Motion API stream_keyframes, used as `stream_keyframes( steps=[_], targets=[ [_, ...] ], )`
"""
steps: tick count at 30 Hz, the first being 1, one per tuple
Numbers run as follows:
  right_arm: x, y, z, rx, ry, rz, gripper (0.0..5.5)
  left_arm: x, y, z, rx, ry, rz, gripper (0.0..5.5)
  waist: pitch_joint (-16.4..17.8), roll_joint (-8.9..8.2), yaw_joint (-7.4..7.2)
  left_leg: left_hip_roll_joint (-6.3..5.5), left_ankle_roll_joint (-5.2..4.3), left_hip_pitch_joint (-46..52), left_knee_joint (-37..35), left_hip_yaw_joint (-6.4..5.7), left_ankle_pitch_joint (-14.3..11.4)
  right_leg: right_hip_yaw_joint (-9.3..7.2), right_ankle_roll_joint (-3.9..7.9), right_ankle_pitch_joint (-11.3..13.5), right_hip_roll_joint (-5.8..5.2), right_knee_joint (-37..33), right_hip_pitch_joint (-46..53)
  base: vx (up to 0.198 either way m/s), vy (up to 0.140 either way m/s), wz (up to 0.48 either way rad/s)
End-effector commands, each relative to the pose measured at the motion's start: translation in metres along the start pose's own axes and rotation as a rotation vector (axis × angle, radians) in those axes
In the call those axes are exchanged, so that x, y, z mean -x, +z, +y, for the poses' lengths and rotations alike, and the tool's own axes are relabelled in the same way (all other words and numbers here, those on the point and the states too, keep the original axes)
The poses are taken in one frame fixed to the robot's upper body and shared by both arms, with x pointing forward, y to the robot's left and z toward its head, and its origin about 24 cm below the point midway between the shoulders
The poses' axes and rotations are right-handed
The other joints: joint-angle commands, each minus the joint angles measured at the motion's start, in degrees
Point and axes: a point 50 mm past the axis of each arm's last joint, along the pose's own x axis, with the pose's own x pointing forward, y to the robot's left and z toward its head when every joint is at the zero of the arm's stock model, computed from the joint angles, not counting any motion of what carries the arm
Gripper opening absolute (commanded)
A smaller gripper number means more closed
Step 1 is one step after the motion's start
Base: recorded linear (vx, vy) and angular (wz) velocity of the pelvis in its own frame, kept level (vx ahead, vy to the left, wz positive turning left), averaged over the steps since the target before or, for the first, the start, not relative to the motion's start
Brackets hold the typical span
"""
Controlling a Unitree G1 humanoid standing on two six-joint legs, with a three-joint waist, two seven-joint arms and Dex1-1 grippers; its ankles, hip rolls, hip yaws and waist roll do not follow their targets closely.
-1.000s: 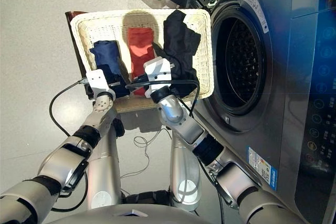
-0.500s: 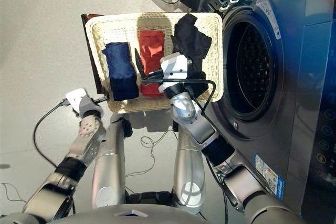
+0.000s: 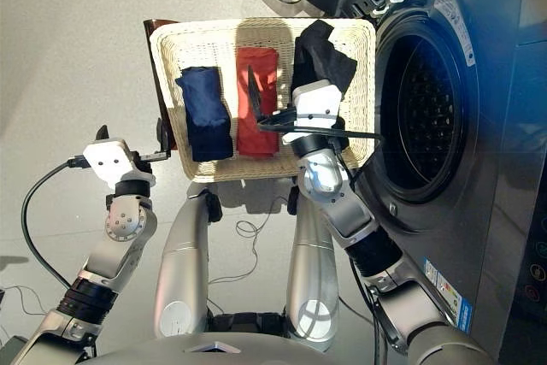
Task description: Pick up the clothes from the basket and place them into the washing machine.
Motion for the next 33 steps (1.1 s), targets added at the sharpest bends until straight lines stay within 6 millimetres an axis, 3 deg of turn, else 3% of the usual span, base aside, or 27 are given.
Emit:
stream_keyframes(
  steps=[1,8,15,19,20,21,23,25,26,33],
  targets=[
    [-0.012,0.042,0.004,-0.083,0.055,-0.226,5.5,-0.017,0.024,-0.039,0.109,-0.184,-0.13,5.5,-0.7,0.99,-1.45,2.04,-2.78,0.0,8.0,-1.25,-7.4,3.06,1.8,2.6,1.04,-2.3,-1.8,0.0,0.0,0.0],
    [-0.026,0.052,0.008,-0.173,0.1,-0.236,5.5,-0.04,0.021,-0.085,0.235,-0.274,-0.05,5.5,-0.7,-1.53,-3.18,2.3,-2.89,-0.7,8.4,-1.35,-7.2,3.52,2.04,3.2,1.44,-2.6,-2.3,0.0,0.0,0.0],
    [-0.032,0.051,0.023,-0.224,0.167,-0.218,5.5,-0.04,-0.002,-0.102,0.262,-0.283,0.097,5.5,-0.7,-2.34,-3.46,2.49,-2.83,-1.7,9.0,-1.33,-7.1,3.84,2.09,3.6,1.75,-2.5,-3.1,0.0,0.0,0.0],
    [-0.034,0.047,0.033,-0.257,0.181,-0.193,5.5,-0.045,-0.014,-0.102,0.298,-0.197,0.177,5.5,-0.7,-2.86,-3.62,2.51,-2.88,-2.8,9.9,-1.45,-7.1,3.87,1.97,3.6,1.94,-2.1,-4.0,0.02,0.0,-0.003],
    [-0.032,0.043,0.037,-0.263,0.179,-0.167,5.5,-0.044,-0.022,-0.101,0.3,-0.135,0.219,5.5,-0.7,-3.01,-3.55,2.56,-3.27,-1.9,11.1,-2.08,-9.1,3.86,2.15,1.5,1.96,-0.8,-2.9,0.0,0.0,0.0],
    [-0.035,0.046,0.037,-0.257,0.182,-0.182,5.5,-0.048,-0.018,-0.101,0.3,-0.136,0.202,5.5,-0.7,-3.05,-3.59,2.52,-2.89,-3.5,10.5,-1.79,-7.1,3.95,1.9,3.5,2.01,-1.6,-4.5,0.0,0.0,0.0],
    [-0.036,0.045,0.039,-0.243,0.182,-0.173,5.5,-0.051,-0.021,-0.102,0.319,-0.072,0.235,5.5,-0.7,-3.32,-3.59,2.52,-2.94,-4.4,11.3,-2.04,-7.4,3.88,1.88,3.4,1.94,-1.1,-5.0,-0.053,-0.005,-0.019],
    [-0.036,0.044,0.038,-0.244,0.172,-0.168,5.5,-0.055,-0.017,-0.103,0.338,-0.046,0.229,5.5,-0.7,-3.57,-3.61,2.47,-2.98,-5.4,12.5,-2.27,-7.7,3.98,1.8,3.1,1.93,-0.2,-5.8,0.036,0.001,0.007],
    [-0.033,0.04,0.039,-0.248,0.168,-0.146,5.5,-0.051,-0.021,-0.102,0.337,-0.033,0.248,5.5,-0.7,-3.67,-3.6,2.63,-3.37,-4.1,13.8,-2.63,-10.0,3.97,2.01,1.0,1.9,1.1,-4.6,0.074,0.019,0.025],
    [-0.03,0.038,0.036,-0.232,0.154,-0.134,5.5,-0.05,-0.02,-0.098,0.315,0.021,0.236,5.5,-0.7,-4.39,-3.23,2.88,-3.03,-6.2,16.2,-2.49,-11.0,4.31,1.98,0.9,2.0,2.6,-6.6,0.011,0.004,0.005]
  ],
)
